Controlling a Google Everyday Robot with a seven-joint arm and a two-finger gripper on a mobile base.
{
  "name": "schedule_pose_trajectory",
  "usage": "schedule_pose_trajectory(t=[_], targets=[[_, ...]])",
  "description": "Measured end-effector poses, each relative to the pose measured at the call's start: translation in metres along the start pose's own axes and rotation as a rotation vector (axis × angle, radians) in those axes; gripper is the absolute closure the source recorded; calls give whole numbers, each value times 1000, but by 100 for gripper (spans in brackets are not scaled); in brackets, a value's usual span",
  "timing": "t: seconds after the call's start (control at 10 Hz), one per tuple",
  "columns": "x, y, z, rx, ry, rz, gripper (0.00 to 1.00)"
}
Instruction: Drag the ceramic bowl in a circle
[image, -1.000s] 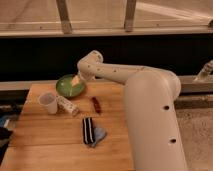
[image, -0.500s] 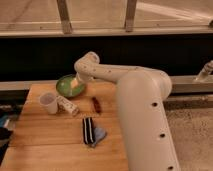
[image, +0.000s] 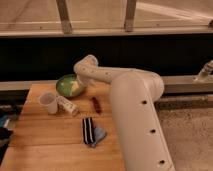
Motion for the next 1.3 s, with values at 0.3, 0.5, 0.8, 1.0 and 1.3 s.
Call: schedule_pose_trajectory(t=[0.3, 0.5, 0.8, 1.0, 1.3], targets=[[-5, -1, 19, -42, -14, 1, 20], [-9, -1, 29, -82, -29, 9, 20], [-12, 1, 44, -117, -35, -1, 34], [-9, 1, 46, -134, -45, -12, 53], [-6, -1, 42, -136, -50, -22, 84]])
